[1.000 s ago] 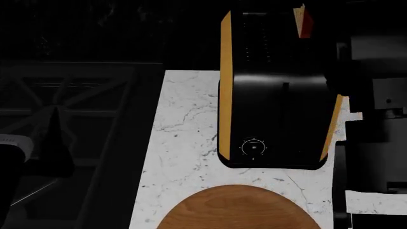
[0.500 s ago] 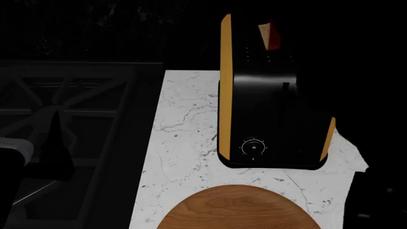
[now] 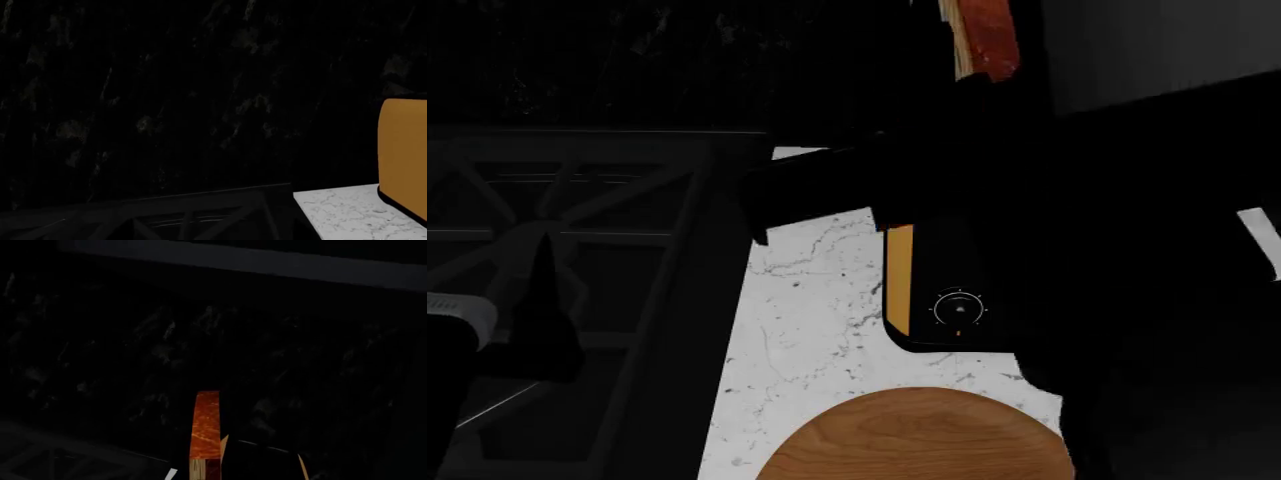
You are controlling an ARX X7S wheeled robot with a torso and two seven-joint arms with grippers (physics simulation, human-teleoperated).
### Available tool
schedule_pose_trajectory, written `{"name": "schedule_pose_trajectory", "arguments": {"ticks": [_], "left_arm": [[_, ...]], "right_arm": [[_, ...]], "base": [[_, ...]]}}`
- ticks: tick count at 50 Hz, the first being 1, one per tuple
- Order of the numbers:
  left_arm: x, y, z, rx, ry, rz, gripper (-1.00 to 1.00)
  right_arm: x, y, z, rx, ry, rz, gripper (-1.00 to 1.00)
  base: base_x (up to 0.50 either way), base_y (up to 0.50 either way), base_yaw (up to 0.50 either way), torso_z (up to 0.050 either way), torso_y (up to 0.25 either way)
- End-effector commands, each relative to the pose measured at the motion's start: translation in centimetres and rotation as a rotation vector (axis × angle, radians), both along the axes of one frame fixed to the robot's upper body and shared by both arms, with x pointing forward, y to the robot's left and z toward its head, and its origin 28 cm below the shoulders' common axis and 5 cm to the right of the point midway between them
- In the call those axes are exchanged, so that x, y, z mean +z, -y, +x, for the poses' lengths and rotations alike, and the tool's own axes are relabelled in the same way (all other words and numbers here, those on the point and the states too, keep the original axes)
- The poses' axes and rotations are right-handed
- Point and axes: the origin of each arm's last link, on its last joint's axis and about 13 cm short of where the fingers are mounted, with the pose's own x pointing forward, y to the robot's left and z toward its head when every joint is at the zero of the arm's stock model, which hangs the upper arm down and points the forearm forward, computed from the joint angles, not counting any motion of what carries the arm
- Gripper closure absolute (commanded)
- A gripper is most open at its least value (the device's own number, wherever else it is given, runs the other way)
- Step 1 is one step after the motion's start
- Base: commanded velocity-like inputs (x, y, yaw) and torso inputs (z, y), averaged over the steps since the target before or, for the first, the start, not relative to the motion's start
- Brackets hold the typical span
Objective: Place the toasted item on a plate.
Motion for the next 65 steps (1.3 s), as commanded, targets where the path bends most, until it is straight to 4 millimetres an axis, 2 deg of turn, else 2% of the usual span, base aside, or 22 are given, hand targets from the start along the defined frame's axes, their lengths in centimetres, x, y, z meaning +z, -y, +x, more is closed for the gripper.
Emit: {"name": "schedule_pose_trajectory", "arguments": {"ticks": [1, 18, 21, 30, 47, 65], "left_arm": [[-0.2, 0.0, 0.0, 0.002, 0.0, 0.005, -1.0], [-0.2, 0.1, 0.0, -0.003, -0.001, 0.001, -1.0], [-0.2, 0.1, 0.0, -0.003, -0.002, 0.0, -1.0], [-0.3, 0.1, 0.0, -0.002, -0.002, 0.004, -1.0], [-0.7, 0.2, 0.1, -0.006, -0.012, 0.002, -1.0], [-0.5, 0.2, 0.1, -0.007, -0.007, 0.001, -1.0]], "right_arm": [[-1.6, -0.3, -3.9, 0.003, -0.062, -0.009, 1.0], [-5.3, -1.0, -6.4, 0.009, -0.13, 0.045, 1.0], [-5.6, -1.2, -6.4, 0.018, -0.144, 0.048, 1.0], [-8.2, -1.8, -5.6, 0.032, -0.194, 0.075, 1.0], [-10.5, -1.6, -5.9, 0.044, -0.251, 0.211, 1.0], [-11.8, -1.7, -6.3, 0.053, -0.289, 0.353, 1.0]], "base": [[0.0, 0.0, 0.0, 0.0, 0.0], [0.0, 0.0, 0.0, 0.0, 0.0], [0.0, 0.0, 0.0, 0.0, 0.0], [0.0, 0.0, 0.0, 0.0, 0.0], [0.0, 0.0, 0.0, 0.0, 0.0], [0.0, 0.0, 0.0, 0.0, 0.0]]}}
